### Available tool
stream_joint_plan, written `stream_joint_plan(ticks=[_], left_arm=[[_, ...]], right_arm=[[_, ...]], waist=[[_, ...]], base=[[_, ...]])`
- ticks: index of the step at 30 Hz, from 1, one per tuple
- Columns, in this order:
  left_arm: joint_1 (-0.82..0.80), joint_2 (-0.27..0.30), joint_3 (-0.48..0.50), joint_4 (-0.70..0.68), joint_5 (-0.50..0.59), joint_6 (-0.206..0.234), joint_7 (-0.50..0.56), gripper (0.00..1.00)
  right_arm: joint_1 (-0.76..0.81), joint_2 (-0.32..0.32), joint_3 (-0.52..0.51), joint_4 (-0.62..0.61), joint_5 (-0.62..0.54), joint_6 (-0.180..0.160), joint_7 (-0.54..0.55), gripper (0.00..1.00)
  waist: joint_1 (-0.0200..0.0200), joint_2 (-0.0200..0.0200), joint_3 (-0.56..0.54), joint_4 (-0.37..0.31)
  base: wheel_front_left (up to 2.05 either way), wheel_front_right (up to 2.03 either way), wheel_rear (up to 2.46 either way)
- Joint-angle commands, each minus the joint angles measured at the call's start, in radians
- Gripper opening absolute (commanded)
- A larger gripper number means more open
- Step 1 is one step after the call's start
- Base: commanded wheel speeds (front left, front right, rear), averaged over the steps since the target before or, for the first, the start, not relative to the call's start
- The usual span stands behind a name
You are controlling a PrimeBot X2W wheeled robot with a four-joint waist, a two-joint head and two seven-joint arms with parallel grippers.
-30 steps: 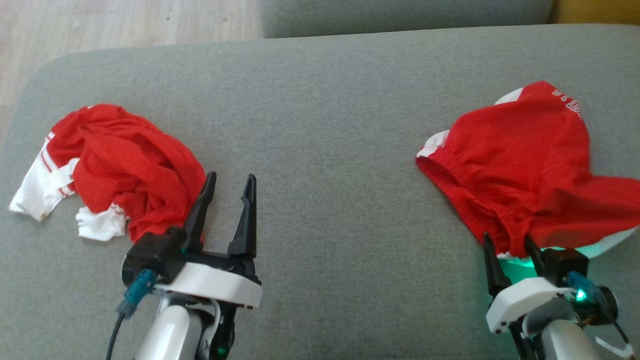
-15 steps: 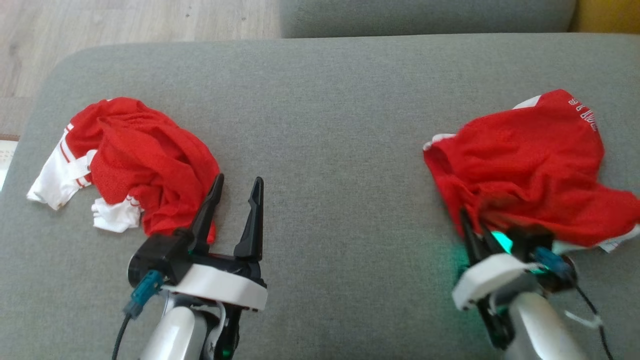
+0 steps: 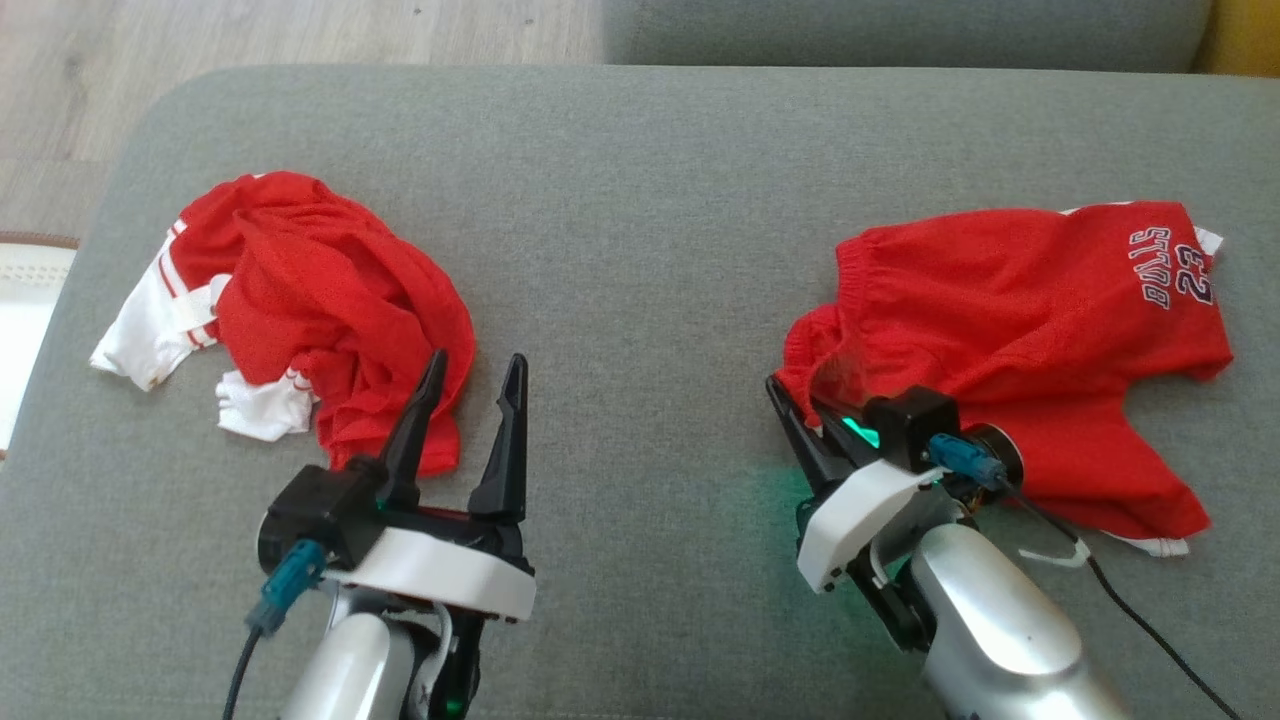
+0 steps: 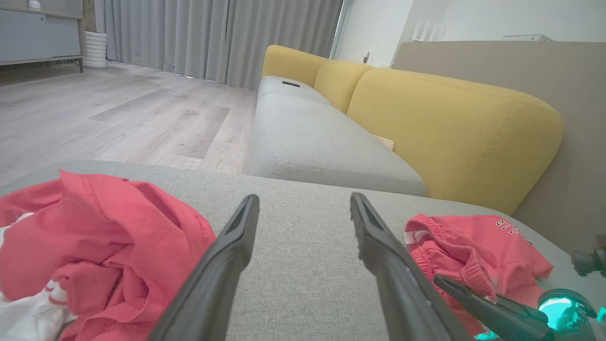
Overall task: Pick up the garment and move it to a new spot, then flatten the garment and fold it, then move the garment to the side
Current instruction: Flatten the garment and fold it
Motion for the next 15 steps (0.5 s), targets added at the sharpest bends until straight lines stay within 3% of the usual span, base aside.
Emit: stream_joint_plan(ticks=[1, 2, 8, 15], left_arm=[[-0.043, 0.001, 0.03, -0.031, -0.004, 0.005, -0.005, 1.0], [-0.043, 0.001, 0.029, -0.031, -0.006, 0.007, -0.005, 1.0], [-0.041, 0.001, 0.038, -0.035, -0.009, 0.016, -0.005, 1.0], [-0.033, 0.001, 0.052, -0.04, -0.007, 0.014, -0.005, 1.0]], right_arm=[[-0.042, 0.0, 0.018, -0.023, 0.004, -0.001, -0.012, 0.32], [-0.048, 0.0, 0.025, -0.011, 0.009, -0.001, -0.013, 1.0], [-0.068, 0.0, 0.025, 0.037, 0.024, -0.001, -0.041, 1.0], [-0.042, 0.0, -0.047, 0.042, -0.002, -0.001, -0.062, 1.0]], waist=[[0.0, 0.0, 0.001, 0.002], [0.0, 0.0, 0.002, 0.003], [0.0, 0.0, 0.0, -0.014], [0.0, 0.0, -0.016, -0.084]], base=[[0.0, 0.0, 0.0], [0.0, 0.0, 0.0], [0.0, 0.0, 0.0], [0.0, 0.0, 0.0]])
